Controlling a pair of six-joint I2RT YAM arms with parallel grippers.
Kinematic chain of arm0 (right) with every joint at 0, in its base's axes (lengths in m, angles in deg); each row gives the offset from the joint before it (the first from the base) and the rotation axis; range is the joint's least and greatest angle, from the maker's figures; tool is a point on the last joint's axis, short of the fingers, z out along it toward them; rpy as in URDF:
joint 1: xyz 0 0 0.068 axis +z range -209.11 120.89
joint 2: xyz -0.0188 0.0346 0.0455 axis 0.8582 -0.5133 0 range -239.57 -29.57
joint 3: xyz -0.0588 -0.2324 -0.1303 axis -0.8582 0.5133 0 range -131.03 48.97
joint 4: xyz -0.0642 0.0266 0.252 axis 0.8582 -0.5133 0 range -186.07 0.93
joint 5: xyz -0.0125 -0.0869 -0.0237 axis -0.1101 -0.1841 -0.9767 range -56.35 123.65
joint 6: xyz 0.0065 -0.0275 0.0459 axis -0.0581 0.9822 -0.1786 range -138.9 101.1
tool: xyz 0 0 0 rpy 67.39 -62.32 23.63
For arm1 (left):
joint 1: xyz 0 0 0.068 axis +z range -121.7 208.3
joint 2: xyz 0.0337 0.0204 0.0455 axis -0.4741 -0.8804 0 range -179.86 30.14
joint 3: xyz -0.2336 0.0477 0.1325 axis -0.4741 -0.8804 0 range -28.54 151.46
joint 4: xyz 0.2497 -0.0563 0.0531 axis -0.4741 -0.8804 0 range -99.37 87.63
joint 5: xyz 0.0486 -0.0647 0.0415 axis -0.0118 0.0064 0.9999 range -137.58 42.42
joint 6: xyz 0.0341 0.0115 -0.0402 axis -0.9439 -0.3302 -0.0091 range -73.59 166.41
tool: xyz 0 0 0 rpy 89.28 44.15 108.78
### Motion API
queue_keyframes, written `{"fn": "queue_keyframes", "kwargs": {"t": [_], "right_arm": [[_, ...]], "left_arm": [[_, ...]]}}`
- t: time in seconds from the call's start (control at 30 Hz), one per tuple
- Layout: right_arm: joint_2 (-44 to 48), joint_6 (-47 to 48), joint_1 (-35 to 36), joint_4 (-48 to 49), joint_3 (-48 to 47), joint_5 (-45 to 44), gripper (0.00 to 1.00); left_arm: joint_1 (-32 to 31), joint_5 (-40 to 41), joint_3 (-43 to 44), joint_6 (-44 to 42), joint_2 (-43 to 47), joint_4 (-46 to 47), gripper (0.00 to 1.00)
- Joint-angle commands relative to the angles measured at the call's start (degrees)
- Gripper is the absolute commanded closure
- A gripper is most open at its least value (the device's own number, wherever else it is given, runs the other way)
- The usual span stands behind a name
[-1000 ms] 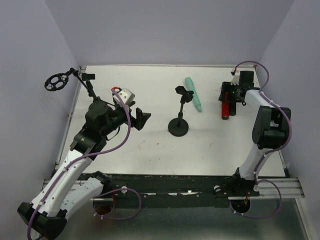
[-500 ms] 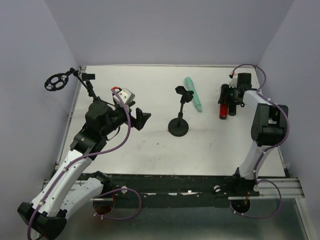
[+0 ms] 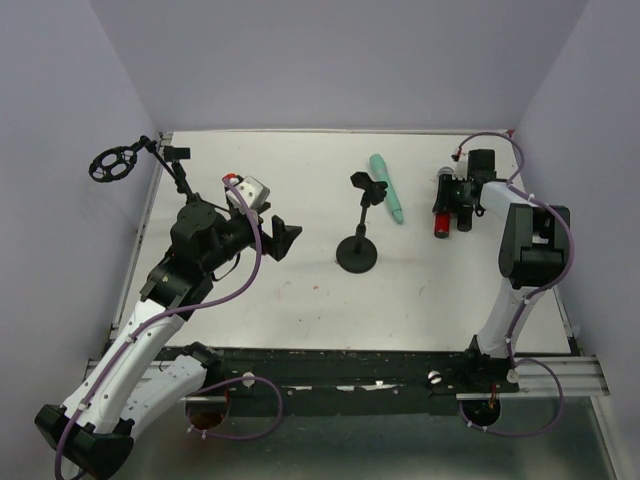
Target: Attach the microphones to the stand
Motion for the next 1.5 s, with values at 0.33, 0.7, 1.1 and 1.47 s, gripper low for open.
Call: {"fn": "queue_keyframes", "kwargs": {"t": [0.33, 0.7, 1.1, 1.47], "right_arm": [[-0.81, -1.14, 0.47, -0.56, 0.43, 1.23, 0.71], [7.01, -4.22, 0.38, 0.75, 1.92, 9.14, 0.91], [15.8, 2.45, 0.38, -0.03, 3.68, 20.74, 0.95], [31.88, 16.67, 0.47, -11.87, -4.03, 31.64, 0.96]], "left_arm": [[0.37, 0.08, -0.53, -0.25, 0.71, 0.38, 0.01], [0.28, -0.01, -0.79, -0.25, 0.63, 0.73, 0.02], [0.37, -1.68, -1.59, -0.6, 0.71, 1.87, 0.01], [0.81, -12.39, -4.32, 8.25, 6.6, 13.03, 0.01]]}}
